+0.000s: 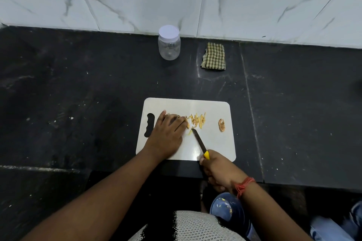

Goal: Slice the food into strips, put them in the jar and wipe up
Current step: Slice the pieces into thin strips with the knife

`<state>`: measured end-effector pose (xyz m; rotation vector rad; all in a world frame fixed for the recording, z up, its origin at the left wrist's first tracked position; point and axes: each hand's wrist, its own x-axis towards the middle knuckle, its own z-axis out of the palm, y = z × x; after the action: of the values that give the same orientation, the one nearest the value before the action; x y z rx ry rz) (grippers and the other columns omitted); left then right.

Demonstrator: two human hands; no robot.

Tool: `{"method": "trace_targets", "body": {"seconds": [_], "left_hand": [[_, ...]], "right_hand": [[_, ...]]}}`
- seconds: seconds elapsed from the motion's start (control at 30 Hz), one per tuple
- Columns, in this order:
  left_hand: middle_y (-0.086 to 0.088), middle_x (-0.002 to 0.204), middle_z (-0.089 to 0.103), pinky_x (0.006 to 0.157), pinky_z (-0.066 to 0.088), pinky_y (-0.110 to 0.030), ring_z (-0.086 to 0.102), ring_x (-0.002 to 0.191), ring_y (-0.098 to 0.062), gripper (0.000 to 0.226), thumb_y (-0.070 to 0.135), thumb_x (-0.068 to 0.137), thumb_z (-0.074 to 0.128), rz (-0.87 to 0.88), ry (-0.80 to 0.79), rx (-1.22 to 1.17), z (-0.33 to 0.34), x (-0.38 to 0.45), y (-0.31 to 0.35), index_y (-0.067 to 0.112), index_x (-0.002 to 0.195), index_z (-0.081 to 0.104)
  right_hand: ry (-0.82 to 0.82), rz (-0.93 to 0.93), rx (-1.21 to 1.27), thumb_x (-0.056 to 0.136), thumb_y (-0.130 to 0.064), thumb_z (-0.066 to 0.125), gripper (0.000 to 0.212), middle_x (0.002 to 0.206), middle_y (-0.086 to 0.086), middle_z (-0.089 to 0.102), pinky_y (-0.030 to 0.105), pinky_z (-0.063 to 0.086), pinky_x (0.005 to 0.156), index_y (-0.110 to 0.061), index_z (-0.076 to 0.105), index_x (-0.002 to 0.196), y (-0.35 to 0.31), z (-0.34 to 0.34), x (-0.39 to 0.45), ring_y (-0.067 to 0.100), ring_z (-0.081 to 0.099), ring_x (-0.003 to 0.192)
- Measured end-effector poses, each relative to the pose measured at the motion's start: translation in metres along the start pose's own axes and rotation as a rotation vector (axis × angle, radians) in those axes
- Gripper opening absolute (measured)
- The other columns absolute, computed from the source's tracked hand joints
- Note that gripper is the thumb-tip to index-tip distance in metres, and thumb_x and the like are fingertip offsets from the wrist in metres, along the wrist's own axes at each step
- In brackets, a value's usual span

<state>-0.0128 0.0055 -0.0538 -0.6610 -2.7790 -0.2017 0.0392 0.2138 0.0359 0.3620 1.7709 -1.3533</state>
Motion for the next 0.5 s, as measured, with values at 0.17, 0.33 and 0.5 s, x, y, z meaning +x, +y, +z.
{"method": "trace_targets", "body": {"seconds": [0.17,0.33,0.5], "left_hand": [[-0.004,0.135,0.058,0.114,0.03,-0.057,0.052,0.121,-0.029,0.042,0.018,0.091,0.05,-0.01,-0.021,0.0,0.0,0.0,0.0,0.013,0.131,0.059],[-0.004,0.135,0.058,0.113,0.03,-0.059,0.053,0.12,-0.029,0.039,0.019,0.091,0.05,0.006,-0.015,0.005,0.0,-0.001,0.0,0.016,0.128,0.061],[-0.005,0.133,0.06,0.112,0.03,-0.061,0.053,0.12,-0.03,0.036,0.019,0.092,0.048,0.023,0.002,0.004,-0.003,0.0,0.0,0.019,0.125,0.064]], "right_hand": [[0.131,-0.103,-0.358,0.099,-0.032,0.044,0.025,0.072,0.006,0.05,0.029,0.038,0.054,-0.006,0.046,0.096,0.0,-0.006,0.009,0.017,0.045,0.057],[0.16,-0.091,-0.552,0.1,-0.027,0.042,0.021,0.087,0.009,0.058,0.031,0.042,0.066,-0.007,0.05,0.098,-0.002,-0.007,0.011,0.02,0.053,0.074],[0.184,-0.128,-0.527,0.1,-0.028,0.042,0.022,0.085,0.007,0.057,0.03,0.041,0.063,-0.007,0.05,0.098,-0.011,-0.01,0.011,0.019,0.052,0.072]]}}
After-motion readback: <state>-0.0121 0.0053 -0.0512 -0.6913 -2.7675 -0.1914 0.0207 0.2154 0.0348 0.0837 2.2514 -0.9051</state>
